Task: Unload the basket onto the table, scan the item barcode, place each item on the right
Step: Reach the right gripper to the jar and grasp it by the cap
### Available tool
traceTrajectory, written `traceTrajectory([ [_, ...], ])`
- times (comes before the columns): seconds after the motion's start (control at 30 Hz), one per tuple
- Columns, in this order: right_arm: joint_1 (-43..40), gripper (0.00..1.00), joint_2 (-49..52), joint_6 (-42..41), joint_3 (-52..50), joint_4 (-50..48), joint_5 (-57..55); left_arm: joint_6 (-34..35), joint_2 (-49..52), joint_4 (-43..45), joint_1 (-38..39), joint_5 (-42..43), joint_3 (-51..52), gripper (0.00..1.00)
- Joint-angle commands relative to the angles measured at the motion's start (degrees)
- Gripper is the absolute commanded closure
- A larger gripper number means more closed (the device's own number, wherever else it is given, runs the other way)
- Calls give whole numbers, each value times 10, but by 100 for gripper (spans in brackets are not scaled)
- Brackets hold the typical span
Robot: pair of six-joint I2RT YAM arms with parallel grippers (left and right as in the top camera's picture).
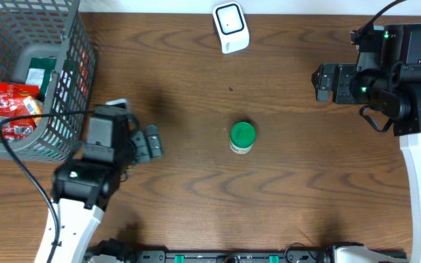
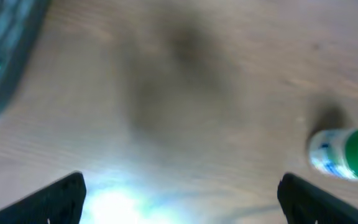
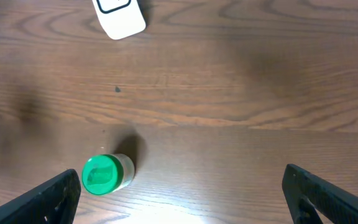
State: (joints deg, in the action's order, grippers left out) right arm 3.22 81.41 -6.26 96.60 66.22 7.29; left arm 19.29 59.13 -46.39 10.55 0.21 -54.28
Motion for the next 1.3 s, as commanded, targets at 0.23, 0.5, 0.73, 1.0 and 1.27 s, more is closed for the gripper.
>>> traceTrajectory([
  [0.23,22,30,15,-61,7,-10,109,-31,103,-73,-44,-7,-31,1],
  [0.5,171,22,122,-59,7,24,28,-31,170,-54,-44,-7,-31,1],
  [0.73,244,23,214,-59,7,21,-17,-31,195,-54,-44,-7,-31,1],
  [1.0,276,25,299,-59,7,23,-21,-31,195,-54,-44,-7,-31,1],
  [1.27,282,25,350,-75,7,31,-45,-31,195,-54,-44,-7,-31,1],
])
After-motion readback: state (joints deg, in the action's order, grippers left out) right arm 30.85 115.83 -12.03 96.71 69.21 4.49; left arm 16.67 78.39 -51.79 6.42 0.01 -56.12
